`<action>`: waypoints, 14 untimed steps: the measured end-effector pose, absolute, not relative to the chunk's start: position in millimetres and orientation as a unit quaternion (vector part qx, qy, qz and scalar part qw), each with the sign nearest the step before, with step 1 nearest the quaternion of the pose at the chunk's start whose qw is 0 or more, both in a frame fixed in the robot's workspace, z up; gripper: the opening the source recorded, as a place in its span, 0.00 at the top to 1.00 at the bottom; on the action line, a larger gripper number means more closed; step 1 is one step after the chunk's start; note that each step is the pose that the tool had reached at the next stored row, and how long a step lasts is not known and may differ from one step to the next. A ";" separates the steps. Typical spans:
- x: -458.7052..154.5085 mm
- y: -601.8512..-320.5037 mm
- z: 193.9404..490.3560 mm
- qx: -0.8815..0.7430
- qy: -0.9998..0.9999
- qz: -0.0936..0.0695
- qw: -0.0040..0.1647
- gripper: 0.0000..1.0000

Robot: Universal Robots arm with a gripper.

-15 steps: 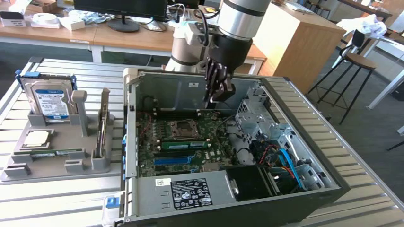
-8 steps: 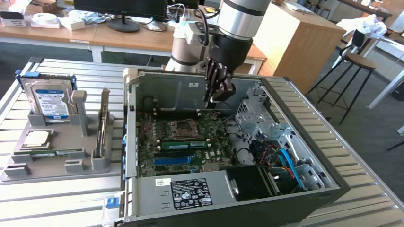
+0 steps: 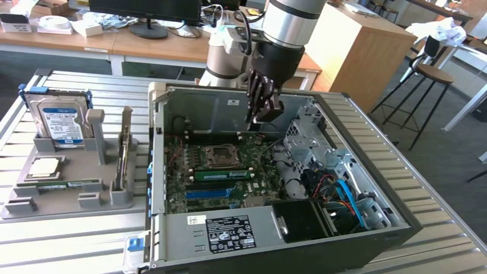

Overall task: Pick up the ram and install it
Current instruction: 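Press down the ram until it locks into place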

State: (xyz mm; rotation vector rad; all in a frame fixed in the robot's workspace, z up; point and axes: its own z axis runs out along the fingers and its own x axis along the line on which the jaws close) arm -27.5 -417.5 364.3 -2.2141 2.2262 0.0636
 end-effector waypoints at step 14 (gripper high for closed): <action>-27.5 -417.4 364.3 -0.705 0.709 0.020 0.001 0.90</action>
